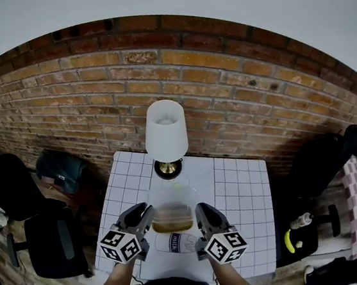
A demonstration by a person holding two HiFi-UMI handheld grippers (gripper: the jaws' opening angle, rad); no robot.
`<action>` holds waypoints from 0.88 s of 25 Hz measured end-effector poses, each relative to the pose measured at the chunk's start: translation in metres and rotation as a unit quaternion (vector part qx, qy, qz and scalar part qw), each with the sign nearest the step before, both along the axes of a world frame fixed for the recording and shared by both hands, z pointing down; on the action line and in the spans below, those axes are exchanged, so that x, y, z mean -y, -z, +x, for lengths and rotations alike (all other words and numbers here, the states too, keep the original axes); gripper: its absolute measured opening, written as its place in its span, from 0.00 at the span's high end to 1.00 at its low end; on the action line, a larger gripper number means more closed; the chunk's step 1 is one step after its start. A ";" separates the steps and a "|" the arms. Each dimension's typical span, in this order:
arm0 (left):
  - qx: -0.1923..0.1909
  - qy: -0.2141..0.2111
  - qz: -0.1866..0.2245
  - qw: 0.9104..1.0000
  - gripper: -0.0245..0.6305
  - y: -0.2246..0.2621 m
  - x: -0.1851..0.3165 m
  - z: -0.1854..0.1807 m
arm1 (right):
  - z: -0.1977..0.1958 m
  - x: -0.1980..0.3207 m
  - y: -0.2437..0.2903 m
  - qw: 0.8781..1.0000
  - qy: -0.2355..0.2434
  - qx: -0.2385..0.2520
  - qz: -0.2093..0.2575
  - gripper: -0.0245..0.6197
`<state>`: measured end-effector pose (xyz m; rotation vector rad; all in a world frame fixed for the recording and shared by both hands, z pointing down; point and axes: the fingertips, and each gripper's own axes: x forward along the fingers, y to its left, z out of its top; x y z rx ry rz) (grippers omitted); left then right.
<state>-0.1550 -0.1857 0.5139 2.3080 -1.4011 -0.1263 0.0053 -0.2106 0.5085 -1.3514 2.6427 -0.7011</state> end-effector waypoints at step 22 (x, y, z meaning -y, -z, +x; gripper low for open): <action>-0.012 0.019 0.049 0.999 0.82 0.049 -0.028 0.000 | 0.000 -0.019 0.047 0.998 0.021 0.025 0.045 0.93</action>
